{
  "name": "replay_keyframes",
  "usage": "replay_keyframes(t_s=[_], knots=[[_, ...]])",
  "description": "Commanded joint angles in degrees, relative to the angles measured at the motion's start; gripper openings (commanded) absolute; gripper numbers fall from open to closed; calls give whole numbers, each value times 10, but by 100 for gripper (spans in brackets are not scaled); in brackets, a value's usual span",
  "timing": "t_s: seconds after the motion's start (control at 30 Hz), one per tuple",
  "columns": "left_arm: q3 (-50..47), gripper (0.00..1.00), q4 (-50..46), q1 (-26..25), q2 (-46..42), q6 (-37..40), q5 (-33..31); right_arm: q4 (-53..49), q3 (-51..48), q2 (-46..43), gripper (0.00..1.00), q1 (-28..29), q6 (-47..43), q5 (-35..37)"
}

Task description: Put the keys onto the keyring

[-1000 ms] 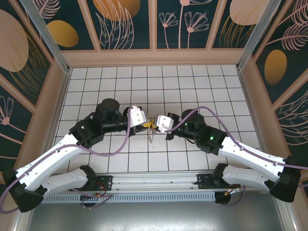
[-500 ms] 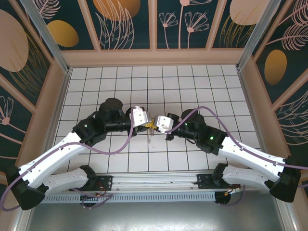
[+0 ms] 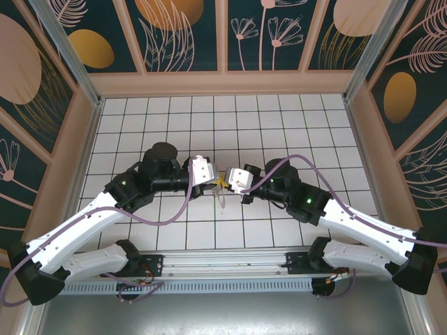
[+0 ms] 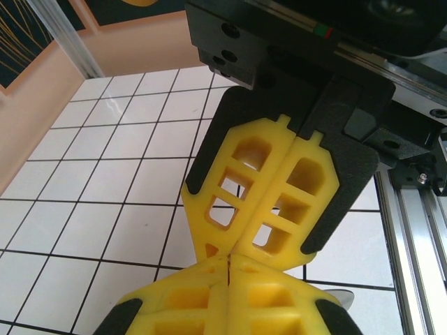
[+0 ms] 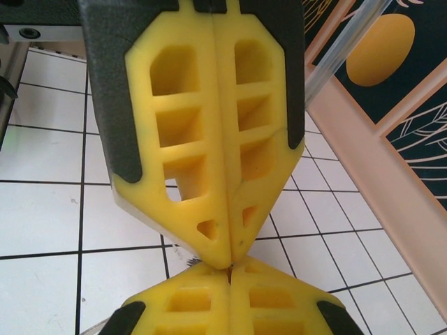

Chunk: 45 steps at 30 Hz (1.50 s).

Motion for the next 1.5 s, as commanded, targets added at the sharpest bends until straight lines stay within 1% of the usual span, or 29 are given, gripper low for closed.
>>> replay_keyframes(t_s=[0.0,0.13,0.17,0.27,0.57,0.73,0.83,0.9,0.93,1.0,1.1,1.13,1.17,1.2,1.23,1.27,1.33,1.47], knots=[[-5,0,51,-3,-26,-27,34,36,4,-14,8,3,9,-9],[-9,0,94,-3,-34,-54,78,36,5,-11,15,3,10,-21],[-27,0,107,-3,-39,-59,87,38,5,-12,16,3,10,-26],[-46,0,138,-3,-54,-66,93,45,-1,-19,19,3,8,-44],[-92,0,229,-3,-85,-103,122,68,-19,-44,15,3,7,-64],[-92,0,246,-3,-86,-114,154,72,-19,-43,15,3,6,-74],[-93,0,252,-2,-85,-118,170,78,-20,-44,11,2,6,-75],[-94,0,258,-3,-83,-123,185,82,-20,-46,2,2,8,-72],[-92,0,254,-3,-79,-124,193,81,-19,-47,0,0,10,-70],[-80,0,228,-3,-68,-117,195,80,-17,-48,0,-2,11,-61],[-64,0,178,-3,-68,-93,144,92,-22,-54,0,-4,10,-29],[-56,3,155,-3,-66,-83,117,93,-22,-53,0,-5,8,-15],[-46,12,125,-2,-63,-70,92,89,-21,-50,0,-5,5,1],[-36,18,102,-3,-58,-60,69,83,-18,-47,0,-5,2,12],[-27,21,78,-3,-52,-48,44,75,-13,-43,0,-4,0,22],[-20,21,58,-2,-46,-38,22,66,-10,-37,0,-4,-2,29],[-15,18,31,-2,-37,-20,2,56,-4,-31,0,-3,-4,40],[-4,19,11,-3,-17,-2,-18,41,4,-22,0,0,-8,41]])
